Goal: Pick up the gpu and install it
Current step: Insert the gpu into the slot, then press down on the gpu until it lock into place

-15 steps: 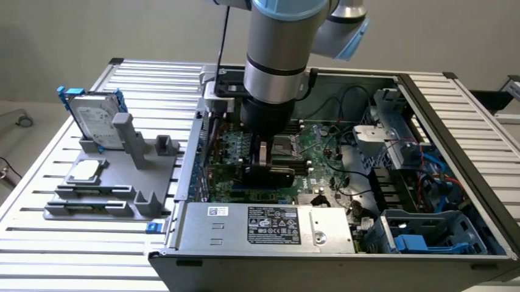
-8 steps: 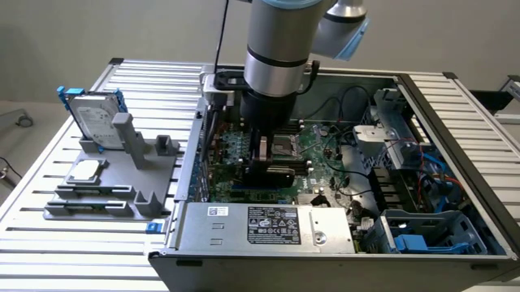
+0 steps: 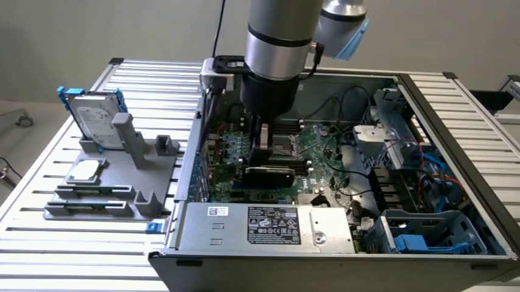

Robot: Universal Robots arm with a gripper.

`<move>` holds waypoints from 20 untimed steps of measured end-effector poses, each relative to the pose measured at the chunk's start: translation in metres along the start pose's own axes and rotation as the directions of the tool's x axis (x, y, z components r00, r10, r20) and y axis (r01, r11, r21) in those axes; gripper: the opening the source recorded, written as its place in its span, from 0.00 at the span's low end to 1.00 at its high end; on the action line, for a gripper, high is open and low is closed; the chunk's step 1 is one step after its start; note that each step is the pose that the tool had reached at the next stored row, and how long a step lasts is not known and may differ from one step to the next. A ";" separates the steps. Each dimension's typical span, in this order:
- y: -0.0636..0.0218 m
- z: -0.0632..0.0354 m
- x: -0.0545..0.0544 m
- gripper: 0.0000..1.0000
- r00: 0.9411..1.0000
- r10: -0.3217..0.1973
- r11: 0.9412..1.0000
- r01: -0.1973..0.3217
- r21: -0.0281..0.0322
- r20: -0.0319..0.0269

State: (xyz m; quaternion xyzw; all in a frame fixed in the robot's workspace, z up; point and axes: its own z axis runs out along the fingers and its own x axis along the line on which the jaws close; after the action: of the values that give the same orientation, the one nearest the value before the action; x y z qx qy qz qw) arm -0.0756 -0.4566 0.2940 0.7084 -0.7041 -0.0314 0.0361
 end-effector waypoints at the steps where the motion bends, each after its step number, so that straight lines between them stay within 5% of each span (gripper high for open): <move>1: 0.0003 -0.0037 0.000 0.35 1.000 0.000 1.000 0.000 -0.001 0.000; 8: 0.0007 -0.0082 0.000 0.11 1.000 0.000 1.000 0.000 -0.003 0.000; 20: 0.0007 -0.0083 0.000 0.11 1.000 0.000 1.000 0.000 -0.003 0.000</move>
State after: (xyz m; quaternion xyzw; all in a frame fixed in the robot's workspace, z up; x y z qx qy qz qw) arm -0.0755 -0.4566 0.3023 0.7084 -0.7041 -0.0327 0.0372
